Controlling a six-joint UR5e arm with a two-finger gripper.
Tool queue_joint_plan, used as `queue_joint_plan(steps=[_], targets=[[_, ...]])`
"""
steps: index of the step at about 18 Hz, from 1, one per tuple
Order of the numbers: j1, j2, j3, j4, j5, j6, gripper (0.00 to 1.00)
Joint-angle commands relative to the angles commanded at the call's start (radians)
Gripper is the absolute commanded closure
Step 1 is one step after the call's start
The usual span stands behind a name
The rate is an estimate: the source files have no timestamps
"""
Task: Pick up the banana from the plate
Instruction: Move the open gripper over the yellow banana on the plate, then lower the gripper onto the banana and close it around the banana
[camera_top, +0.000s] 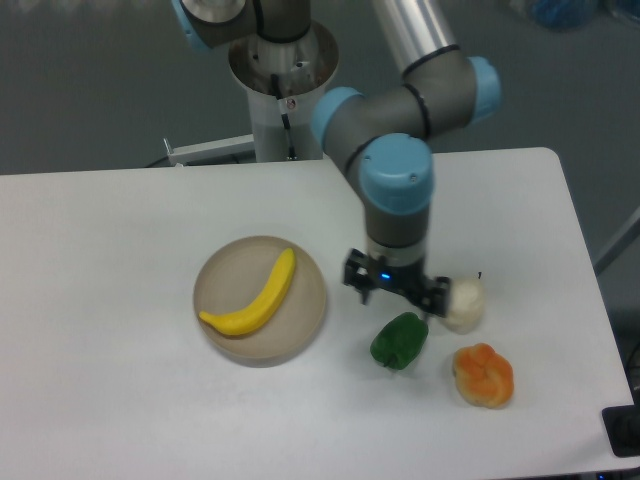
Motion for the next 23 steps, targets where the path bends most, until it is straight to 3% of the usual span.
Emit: queue_joint_plan(steps=[4,10,15,23], targets=[[-0.066,0.005,-0.043,0.014,-0.003,-0.113,0.00],[-0.137,-0.009,-0.078,0.043,-0.002,-0.167,0.00],[-0.153,-0.029,-0.131,0.138,0.000,-0.166,0.00],[-0.170,-0.066,-0.135,0.147,0.006,-0.167,0.00]])
